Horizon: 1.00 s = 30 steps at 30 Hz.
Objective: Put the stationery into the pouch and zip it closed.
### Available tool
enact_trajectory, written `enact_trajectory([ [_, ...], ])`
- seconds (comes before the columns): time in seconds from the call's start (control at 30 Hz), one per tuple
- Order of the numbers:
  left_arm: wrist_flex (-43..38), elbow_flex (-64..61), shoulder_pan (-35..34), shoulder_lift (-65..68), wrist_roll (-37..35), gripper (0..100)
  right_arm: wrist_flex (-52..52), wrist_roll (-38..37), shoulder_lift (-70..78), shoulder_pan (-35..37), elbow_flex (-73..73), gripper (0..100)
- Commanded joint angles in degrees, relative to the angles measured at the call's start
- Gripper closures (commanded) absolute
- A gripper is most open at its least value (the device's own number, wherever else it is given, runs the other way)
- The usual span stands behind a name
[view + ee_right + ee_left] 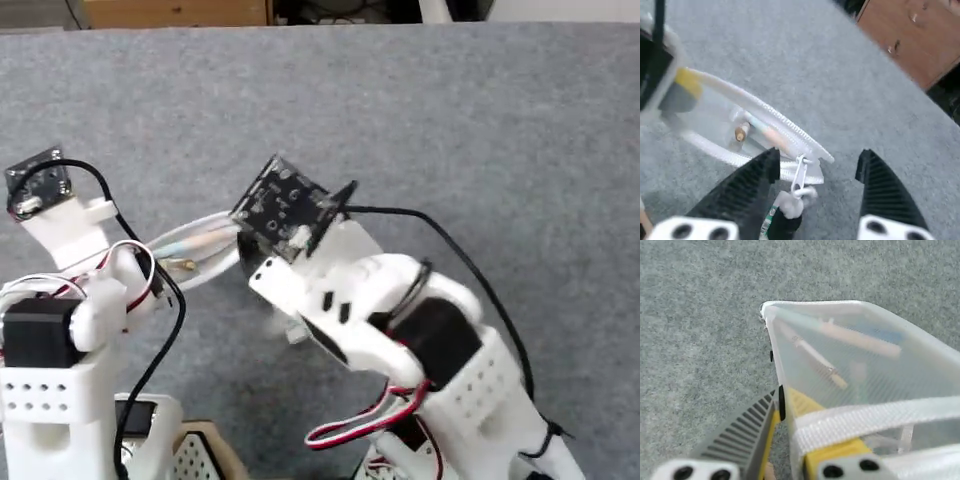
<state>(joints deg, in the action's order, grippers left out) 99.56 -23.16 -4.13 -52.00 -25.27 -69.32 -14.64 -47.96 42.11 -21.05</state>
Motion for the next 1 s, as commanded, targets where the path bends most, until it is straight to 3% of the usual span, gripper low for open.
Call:
enact_trajectory([
  [0.0,-0.53,0.92,0.22,0.62,-0.44,97,-3.08,-0.18,-0.92,0.0,7.34,73.0],
  [0.43,-0.53,0.92,0.22,0.62,-0.35,97,-8.88,-0.18,-15.69,-0.44,7.78,73.0],
  [0.57,-0.53,0.92,0.22,0.62,-0.35,97,-10.2,-0.26,-18.68,-7.03,6.37,73.0],
  [0.7,-0.53,0.92,0.22,0.62,-0.35,97,-10.02,-0.26,-19.12,-13.19,-0.84,73.0],
  [0.97,-0.53,0.66,0.22,0.62,-0.35,97,-1.05,0.18,-19.03,-14.07,-23.16,73.0],
])
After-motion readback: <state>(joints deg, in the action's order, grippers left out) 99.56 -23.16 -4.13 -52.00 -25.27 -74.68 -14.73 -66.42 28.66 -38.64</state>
